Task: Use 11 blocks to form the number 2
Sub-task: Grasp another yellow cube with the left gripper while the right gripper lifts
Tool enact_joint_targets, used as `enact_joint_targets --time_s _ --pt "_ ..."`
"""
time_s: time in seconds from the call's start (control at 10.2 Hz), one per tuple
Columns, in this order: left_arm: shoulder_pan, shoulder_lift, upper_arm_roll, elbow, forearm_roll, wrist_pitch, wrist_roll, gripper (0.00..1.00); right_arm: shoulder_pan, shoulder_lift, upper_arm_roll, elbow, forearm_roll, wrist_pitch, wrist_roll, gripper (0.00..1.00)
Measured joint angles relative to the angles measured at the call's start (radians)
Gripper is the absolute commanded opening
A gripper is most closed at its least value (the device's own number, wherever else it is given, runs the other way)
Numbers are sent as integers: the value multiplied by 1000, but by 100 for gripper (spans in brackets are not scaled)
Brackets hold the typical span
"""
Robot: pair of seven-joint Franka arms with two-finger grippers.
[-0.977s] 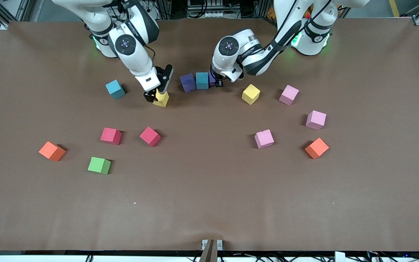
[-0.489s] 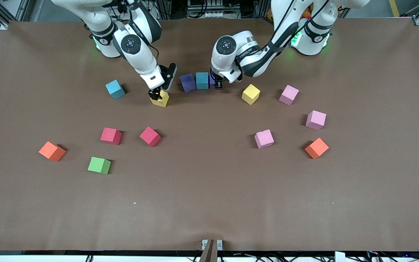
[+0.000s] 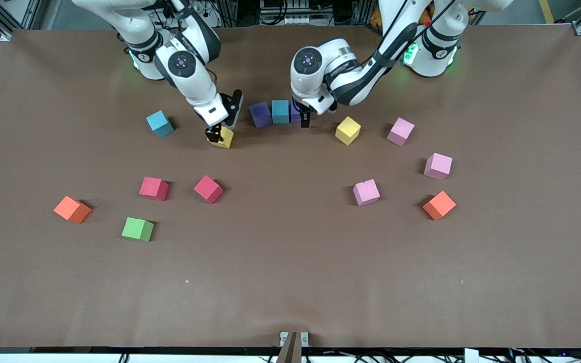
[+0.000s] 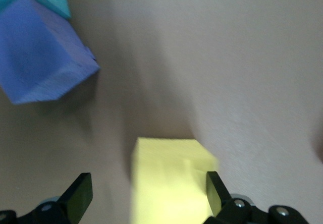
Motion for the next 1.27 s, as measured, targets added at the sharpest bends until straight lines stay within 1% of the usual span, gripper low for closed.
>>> enact_joint_targets --time_s 0.2,0.39,0.59,0.78,0.98,1.08,1.17,1.27 --pt "37 -77 1 -8 2 -61 56 100 -16 1 -4 0 -2 0 7 100" --pt "110 -132 4 -42 3 -88 194 100 -16 2 -3 0 -3 -1 22 100" --pt "177 -140 6 -97 4 -90 383 100 -9 13 -1 -1 -4 -1 53 100" --pt "228 -143 4 -151 5 -87 580 100 9 35 2 -1 -25 3 80 100" --pt "303 -149 -25 -189 4 -86 777 100 9 48 1 -1 -45 7 83 99" --pt "341 -150 -50 -202 4 -85 838 100 8 51 -1 -1 -67 8 84 92" --pt "377 -151 -79 -212 4 -83 871 100 1 57 -8 -1 -102 20 88 78" --pt "396 -151 -96 -218 4 -74 883 100 -11 69 -18 -1 -122 43 89 55"
